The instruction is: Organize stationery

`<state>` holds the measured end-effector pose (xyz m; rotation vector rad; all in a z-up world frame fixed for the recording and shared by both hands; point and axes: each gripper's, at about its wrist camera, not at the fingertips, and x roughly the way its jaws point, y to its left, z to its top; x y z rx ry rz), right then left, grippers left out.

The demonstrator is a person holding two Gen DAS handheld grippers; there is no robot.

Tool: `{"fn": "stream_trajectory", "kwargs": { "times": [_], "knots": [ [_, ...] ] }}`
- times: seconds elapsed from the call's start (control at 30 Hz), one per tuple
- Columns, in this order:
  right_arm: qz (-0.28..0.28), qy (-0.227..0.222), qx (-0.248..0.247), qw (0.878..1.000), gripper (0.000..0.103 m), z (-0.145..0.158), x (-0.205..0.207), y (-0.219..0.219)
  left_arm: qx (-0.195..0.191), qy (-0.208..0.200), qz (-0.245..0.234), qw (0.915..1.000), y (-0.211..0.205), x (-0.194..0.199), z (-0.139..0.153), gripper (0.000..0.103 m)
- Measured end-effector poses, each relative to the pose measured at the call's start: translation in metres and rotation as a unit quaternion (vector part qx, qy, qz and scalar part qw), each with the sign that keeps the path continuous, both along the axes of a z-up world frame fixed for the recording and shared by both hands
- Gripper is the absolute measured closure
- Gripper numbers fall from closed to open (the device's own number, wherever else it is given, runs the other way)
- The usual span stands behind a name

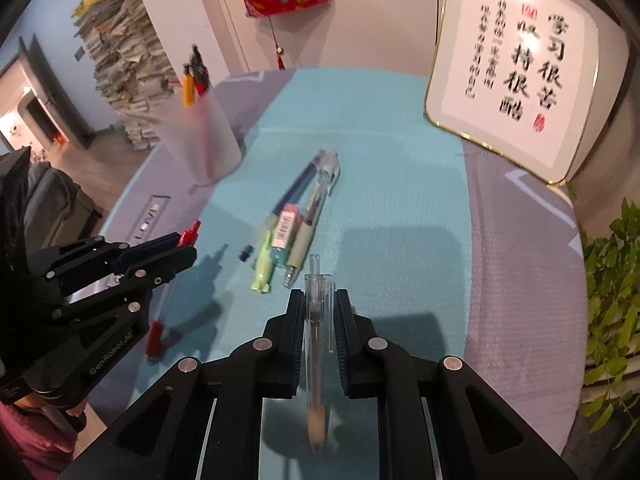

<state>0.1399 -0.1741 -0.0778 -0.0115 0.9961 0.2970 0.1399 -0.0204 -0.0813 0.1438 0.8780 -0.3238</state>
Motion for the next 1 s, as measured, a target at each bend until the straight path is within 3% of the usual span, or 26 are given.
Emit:
{"fn": "stream_trajectory", "kwargs": {
  "times": [0.4, 0.53, 0.57, 0.67, 0.7, 0.8, 0.93, 1.0],
  "knots": [
    [0.003, -0.056, 0.017, 0.998, 0.088, 0.042, -0.03, -0.004, -0.005, -0.048, -0.002, 0.9988, 0.002, -0.023, 0.034, 0.095],
    [-0.001, -0.057, 0.018, 0.998, 0.088, 0.044, -0.034, -0.005, -0.007, -0.032, -0.004, 0.9995, 0.005, -0.02, 0.026, 0.095],
    [-0.002, -0.056, 0.019, 0.998, 0.088, 0.043, -0.035, -0.006, -0.006, -0.025, -0.008, 0.9996, 0.004, -0.018, 0.021, 0.09],
    [-0.005, -0.054, 0.022, 0.998, 0.088, 0.041, -0.037, -0.008, 0.005, -0.009, -0.013, 0.9999, -0.002, -0.012, 0.007, 0.06],
    [-0.007, -0.054, 0.024, 0.998, 0.088, 0.041, -0.037, -0.009, 0.014, -0.009, -0.014, 0.9998, -0.004, -0.009, 0.002, 0.056],
    [-0.007, -0.056, 0.025, 0.998, 0.088, 0.043, -0.039, -0.01, 0.043, 0.005, -0.014, 0.9989, -0.011, 0.002, -0.016, 0.057],
    [-0.01, -0.058, 0.025, 0.998, 0.088, 0.044, -0.04, -0.015, 0.042, 0.034, -0.006, 0.9985, -0.009, 0.018, -0.035, 0.059],
    [-0.014, -0.059, 0.026, 0.998, 0.088, 0.044, -0.04, -0.018, 0.04, 0.045, -0.003, 0.9982, -0.007, 0.024, -0.041, 0.078]
  ]
}}
